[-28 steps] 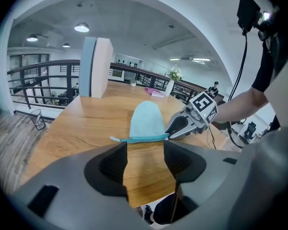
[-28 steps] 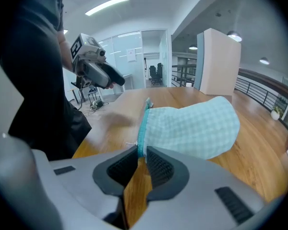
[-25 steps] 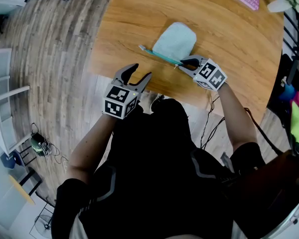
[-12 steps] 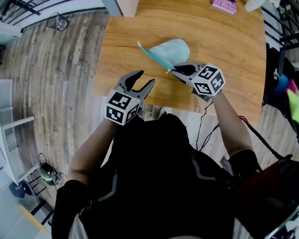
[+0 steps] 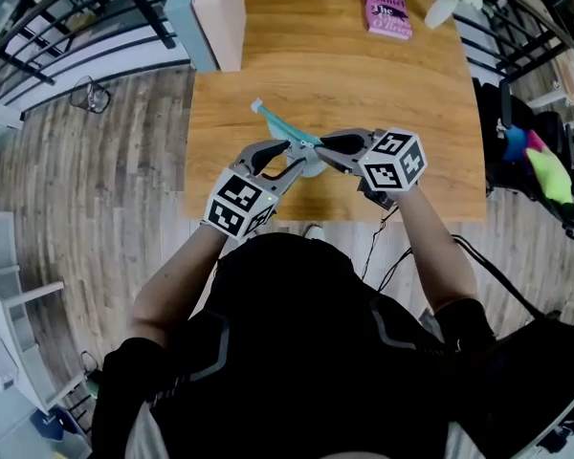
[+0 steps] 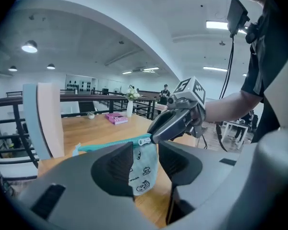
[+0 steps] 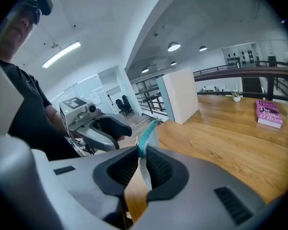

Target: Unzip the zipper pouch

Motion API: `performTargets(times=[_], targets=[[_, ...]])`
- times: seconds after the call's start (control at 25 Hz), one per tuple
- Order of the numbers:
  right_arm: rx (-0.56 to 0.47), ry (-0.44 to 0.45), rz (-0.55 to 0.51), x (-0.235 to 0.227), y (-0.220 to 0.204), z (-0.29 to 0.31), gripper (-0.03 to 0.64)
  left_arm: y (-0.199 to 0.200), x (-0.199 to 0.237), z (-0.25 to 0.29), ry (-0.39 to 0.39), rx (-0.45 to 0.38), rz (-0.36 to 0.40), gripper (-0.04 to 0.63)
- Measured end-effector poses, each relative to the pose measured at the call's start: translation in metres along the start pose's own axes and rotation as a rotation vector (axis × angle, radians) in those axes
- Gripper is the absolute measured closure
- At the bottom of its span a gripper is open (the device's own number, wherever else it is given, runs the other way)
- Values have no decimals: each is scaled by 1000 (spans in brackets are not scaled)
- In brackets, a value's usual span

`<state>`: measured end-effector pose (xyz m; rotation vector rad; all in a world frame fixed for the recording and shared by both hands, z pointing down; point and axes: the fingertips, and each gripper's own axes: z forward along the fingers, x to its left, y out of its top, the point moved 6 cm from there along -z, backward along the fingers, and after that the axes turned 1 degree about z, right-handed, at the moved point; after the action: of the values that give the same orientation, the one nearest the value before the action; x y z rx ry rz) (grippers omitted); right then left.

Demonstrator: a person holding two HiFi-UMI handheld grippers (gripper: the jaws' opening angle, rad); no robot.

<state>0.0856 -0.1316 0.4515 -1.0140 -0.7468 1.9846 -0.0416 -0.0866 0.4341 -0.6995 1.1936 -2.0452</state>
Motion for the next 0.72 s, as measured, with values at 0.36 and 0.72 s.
performTargets(times=[0.36, 0.72], targets=[[-14, -74, -16, 31, 20, -21, 557, 27, -4, -4, -76, -76, 111, 433], [0, -132, -24, 38, 22, -26, 557, 31, -13, -5, -98, -89, 141, 488]])
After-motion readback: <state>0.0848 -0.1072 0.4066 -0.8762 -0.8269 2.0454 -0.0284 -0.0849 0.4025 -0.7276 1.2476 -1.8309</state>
